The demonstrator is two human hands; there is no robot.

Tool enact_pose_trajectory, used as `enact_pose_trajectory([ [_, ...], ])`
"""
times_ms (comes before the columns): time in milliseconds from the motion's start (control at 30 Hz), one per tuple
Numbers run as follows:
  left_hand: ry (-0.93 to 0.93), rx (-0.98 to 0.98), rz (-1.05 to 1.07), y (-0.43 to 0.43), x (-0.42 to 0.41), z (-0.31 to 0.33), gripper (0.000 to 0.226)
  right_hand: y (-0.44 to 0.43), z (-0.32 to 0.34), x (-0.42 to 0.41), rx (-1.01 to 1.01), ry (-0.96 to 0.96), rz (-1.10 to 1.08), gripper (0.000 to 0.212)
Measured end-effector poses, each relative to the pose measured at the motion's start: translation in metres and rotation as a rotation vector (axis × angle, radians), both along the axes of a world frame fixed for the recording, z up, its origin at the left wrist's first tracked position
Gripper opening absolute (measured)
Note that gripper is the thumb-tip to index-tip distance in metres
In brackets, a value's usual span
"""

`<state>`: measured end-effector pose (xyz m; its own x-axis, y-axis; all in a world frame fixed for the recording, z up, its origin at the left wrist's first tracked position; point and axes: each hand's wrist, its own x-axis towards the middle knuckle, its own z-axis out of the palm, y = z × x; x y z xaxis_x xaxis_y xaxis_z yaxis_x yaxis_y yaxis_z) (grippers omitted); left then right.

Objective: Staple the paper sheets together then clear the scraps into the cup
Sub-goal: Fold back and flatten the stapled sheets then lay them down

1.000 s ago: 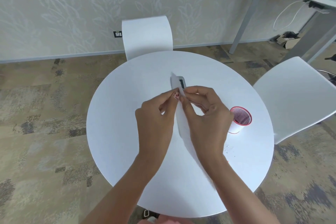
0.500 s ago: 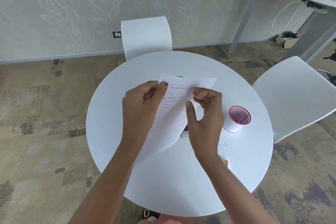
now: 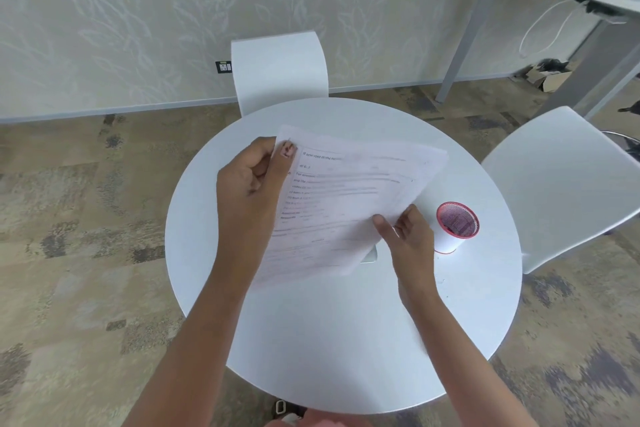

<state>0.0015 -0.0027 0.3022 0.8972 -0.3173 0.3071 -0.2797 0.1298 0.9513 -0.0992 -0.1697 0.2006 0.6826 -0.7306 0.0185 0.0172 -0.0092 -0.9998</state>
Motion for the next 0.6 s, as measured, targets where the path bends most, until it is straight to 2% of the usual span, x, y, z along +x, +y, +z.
enact_pose_trajectory([
  [67, 0.006, -0.038, 0.014, 0.002, 0.003, -0.004, 0.016, -0.001, -0.001, -0.001, 0.017, -0.070, -0.034, 0.014],
  [200, 0.014, -0.057, 0.075, 0.000, 0.004, -0.024, 0.021, 0.000, -0.006, -0.002, -0.017, -0.115, -0.067, 0.015],
  [267, 0.019, -0.031, 0.096, -0.002, 0.002, -0.039, 0.026, 0.001, -0.012, -0.001, -0.044, -0.097, -0.068, 0.018],
  [400, 0.064, 0.009, 0.124, -0.002, -0.004, -0.066, 0.017, 0.004, -0.033, -0.001, -0.093, -0.023, -0.106, 0.022],
  [600, 0.109, 0.077, 0.165, 0.002, -0.006, -0.106, 0.018, 0.017, -0.073, -0.007, -0.105, 0.087, -0.106, 0.025],
])
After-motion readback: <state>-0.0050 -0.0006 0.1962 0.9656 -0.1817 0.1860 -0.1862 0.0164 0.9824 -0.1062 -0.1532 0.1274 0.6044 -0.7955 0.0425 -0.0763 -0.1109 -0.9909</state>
